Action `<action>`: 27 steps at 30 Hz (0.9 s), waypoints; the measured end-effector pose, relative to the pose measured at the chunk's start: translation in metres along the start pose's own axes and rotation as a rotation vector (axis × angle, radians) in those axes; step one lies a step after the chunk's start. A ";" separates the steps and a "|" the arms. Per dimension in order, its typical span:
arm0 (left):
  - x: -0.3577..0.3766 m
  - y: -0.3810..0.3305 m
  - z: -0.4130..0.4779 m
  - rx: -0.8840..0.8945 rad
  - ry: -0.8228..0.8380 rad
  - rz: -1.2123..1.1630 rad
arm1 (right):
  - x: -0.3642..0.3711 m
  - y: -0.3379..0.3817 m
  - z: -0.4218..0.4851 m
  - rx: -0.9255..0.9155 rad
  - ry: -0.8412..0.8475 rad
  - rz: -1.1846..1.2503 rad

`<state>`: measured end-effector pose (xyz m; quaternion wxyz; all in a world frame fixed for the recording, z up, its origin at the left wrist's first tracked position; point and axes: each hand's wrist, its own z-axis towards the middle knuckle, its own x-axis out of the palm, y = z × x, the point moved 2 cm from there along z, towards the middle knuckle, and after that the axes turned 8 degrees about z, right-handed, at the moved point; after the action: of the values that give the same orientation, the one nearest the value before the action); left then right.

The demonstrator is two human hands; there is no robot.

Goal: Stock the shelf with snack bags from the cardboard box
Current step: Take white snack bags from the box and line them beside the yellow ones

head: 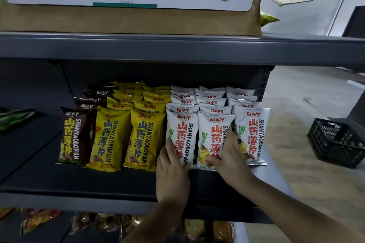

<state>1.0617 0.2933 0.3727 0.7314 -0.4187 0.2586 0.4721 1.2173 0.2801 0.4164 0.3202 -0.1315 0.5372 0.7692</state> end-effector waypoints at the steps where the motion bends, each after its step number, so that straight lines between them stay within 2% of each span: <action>1: -0.001 0.000 -0.001 0.000 -0.009 0.002 | 0.000 -0.001 -0.001 -0.007 0.006 -0.026; 6: -0.006 -0.003 -0.006 -0.018 -0.001 -0.012 | -0.001 -0.004 -0.003 -0.003 -0.014 -0.056; 10: -0.010 -0.004 -0.005 -0.093 0.019 -0.112 | -0.003 0.000 -0.008 0.012 -0.059 0.053; 13: -0.011 -0.004 -0.003 -0.135 0.068 -0.154 | 0.001 -0.002 -0.005 0.053 -0.059 0.136; 20: -0.019 0.001 0.004 -0.144 0.216 -0.278 | -0.001 -0.003 0.005 0.104 -0.035 0.099; 23: -0.029 0.011 -0.003 -0.059 0.241 -0.289 | -0.008 -0.001 -0.002 0.104 -0.022 0.148; 27: -0.041 0.036 -0.018 0.174 0.071 -0.164 | -0.015 0.006 -0.009 0.119 -0.226 -0.007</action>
<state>1.0126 0.2661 0.3821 0.7915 -0.3897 0.2893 0.3713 1.2236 0.2654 0.4261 0.3885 -0.0264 0.5420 0.7447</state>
